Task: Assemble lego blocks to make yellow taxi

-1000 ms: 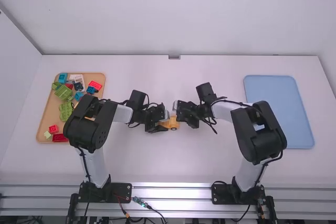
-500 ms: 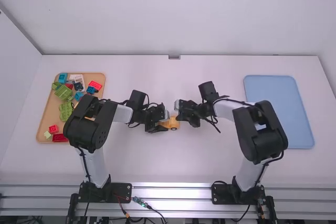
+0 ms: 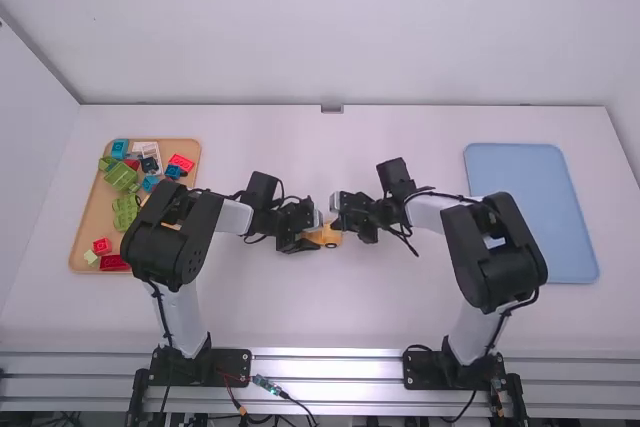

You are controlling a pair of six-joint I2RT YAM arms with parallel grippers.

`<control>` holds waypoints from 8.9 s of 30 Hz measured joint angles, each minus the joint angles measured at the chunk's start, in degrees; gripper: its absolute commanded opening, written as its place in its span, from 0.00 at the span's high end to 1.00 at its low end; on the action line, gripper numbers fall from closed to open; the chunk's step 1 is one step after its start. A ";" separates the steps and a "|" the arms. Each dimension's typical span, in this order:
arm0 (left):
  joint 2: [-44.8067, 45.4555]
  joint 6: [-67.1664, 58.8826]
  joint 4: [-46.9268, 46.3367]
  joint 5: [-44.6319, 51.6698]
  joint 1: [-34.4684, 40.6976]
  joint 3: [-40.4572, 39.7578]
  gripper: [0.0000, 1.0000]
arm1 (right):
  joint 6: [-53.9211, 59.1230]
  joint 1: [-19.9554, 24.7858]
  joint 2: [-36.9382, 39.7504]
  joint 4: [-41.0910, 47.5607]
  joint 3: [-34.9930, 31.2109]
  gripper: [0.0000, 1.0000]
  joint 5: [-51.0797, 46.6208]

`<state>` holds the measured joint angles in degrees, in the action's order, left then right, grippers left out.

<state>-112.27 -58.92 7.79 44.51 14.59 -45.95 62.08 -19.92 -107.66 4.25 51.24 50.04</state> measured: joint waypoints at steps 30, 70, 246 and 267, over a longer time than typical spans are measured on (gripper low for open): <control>0.02 0.22 0.02 -0.13 0.00 0.00 0.98 | -3.56 -1.92 -0.68 -2.38 -0.74 1.00 -3.15; 0.68 1.07 -0.02 -1.70 0.15 0.00 0.98 | 11.93 4.28 -2.47 12.37 2.56 1.00 4.98; -5.60 96.65 -48.33 -46.31 -45.55 -39.23 0.37 | -18.53 15.76 15.43 -4.90 -0.11 0.01 -14.43; -5.29 96.85 -44.15 -46.31 -45.55 -35.28 0.37 | -18.53 15.76 15.43 -4.70 -0.11 0.01 -14.45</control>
<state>-117.56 37.93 -36.36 -1.80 -30.96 -81.23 43.55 -4.16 -92.23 -0.45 51.13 35.59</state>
